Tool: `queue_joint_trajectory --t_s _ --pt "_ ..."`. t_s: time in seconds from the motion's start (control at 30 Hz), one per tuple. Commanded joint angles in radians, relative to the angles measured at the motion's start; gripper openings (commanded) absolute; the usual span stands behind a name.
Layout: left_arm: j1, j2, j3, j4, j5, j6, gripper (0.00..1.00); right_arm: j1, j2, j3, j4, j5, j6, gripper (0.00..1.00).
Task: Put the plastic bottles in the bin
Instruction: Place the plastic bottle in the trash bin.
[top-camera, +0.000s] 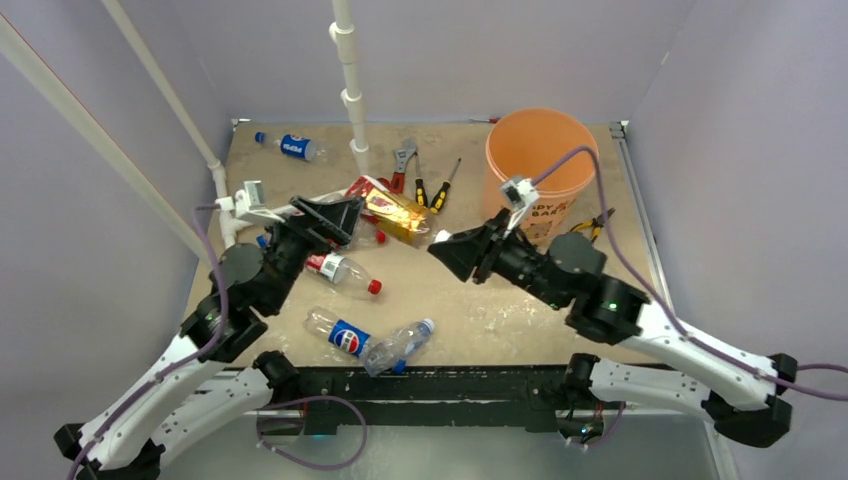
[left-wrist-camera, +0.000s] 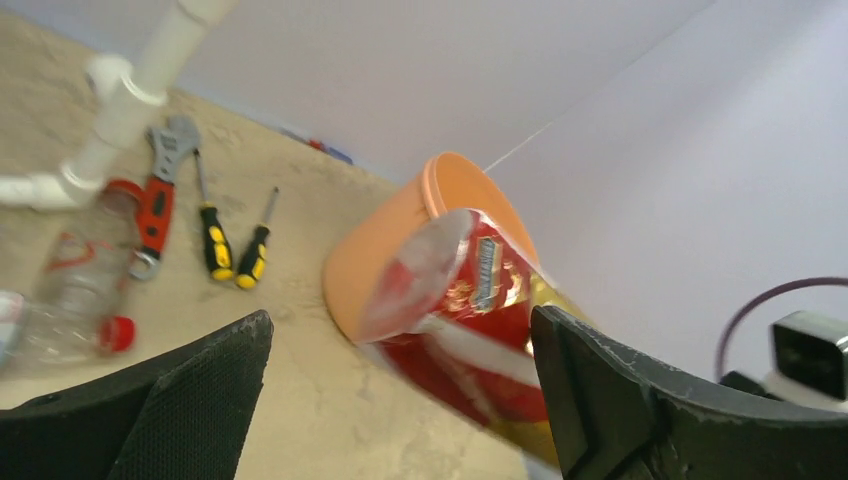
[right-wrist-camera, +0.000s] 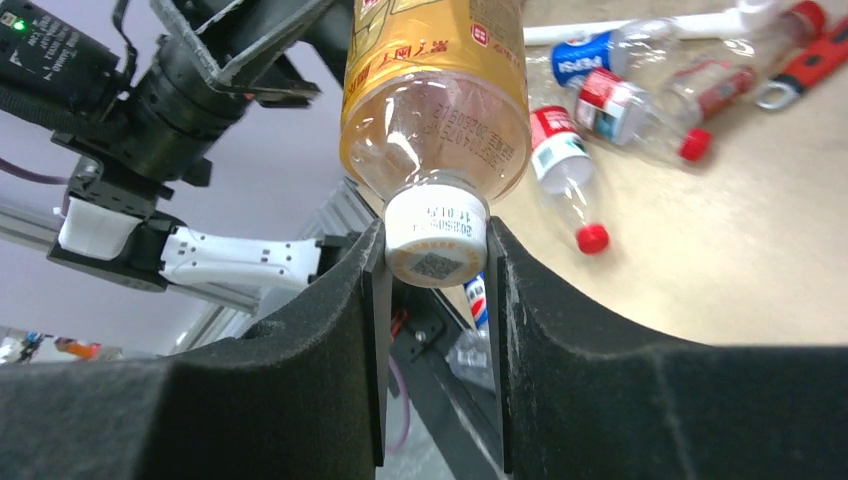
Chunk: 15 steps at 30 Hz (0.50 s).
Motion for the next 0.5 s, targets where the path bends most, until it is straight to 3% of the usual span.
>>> queue_joint_trajectory --t_s 0.0,0.1,0.23,0.47 --pt "0.003 -0.089 0.114 -0.135 0.020 0.401 0.99 0.003 -0.054 0.208 -0.501 0.129 -0.055 0.00" --pt "0.003 -0.040 0.241 -0.201 0.106 0.619 0.99 0.003 -0.029 0.297 -0.700 0.140 -0.026 0.00" --pt "0.003 0.085 0.385 -0.326 0.273 0.843 0.99 0.003 -0.031 0.330 -0.810 0.170 -0.005 0.00" --pt "0.003 0.101 0.286 -0.322 0.600 1.224 0.99 0.003 -0.018 0.392 -0.875 0.212 -0.080 0.00"
